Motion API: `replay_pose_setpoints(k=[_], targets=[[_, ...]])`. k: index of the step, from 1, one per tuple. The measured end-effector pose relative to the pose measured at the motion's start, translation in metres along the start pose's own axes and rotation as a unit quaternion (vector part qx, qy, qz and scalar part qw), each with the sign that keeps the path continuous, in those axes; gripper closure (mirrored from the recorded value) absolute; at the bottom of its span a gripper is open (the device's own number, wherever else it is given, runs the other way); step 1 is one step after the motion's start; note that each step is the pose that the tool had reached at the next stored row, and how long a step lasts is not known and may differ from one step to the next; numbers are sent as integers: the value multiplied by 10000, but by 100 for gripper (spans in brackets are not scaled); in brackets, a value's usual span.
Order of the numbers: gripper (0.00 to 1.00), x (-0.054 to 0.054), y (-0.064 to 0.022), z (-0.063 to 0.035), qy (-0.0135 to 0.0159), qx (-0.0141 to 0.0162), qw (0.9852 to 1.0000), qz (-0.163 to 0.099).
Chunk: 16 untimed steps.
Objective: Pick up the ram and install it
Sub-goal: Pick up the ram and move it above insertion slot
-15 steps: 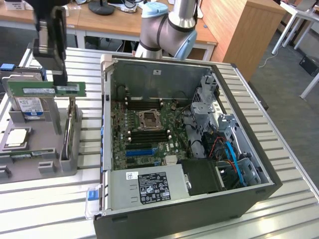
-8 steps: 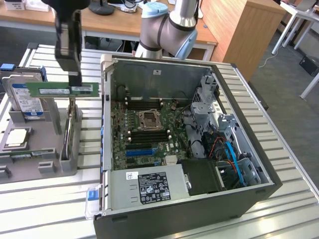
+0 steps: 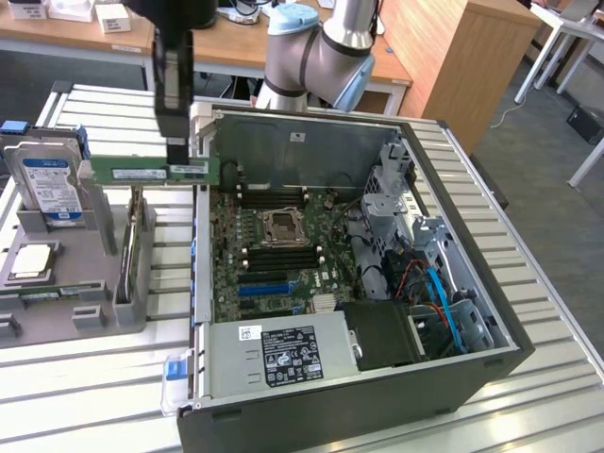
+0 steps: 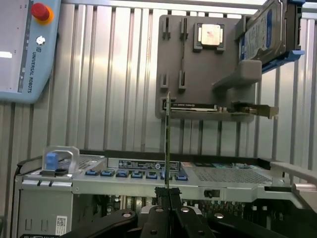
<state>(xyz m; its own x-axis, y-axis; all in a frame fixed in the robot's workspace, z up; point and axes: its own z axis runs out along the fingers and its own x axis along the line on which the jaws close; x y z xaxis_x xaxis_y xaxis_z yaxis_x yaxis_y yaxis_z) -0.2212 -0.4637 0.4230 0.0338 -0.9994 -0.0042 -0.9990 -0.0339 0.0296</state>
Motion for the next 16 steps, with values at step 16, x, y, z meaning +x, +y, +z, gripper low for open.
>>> replay_pose_setpoints(k=[16], targets=[[88,17,-698,-14,0,0,10000,1]])
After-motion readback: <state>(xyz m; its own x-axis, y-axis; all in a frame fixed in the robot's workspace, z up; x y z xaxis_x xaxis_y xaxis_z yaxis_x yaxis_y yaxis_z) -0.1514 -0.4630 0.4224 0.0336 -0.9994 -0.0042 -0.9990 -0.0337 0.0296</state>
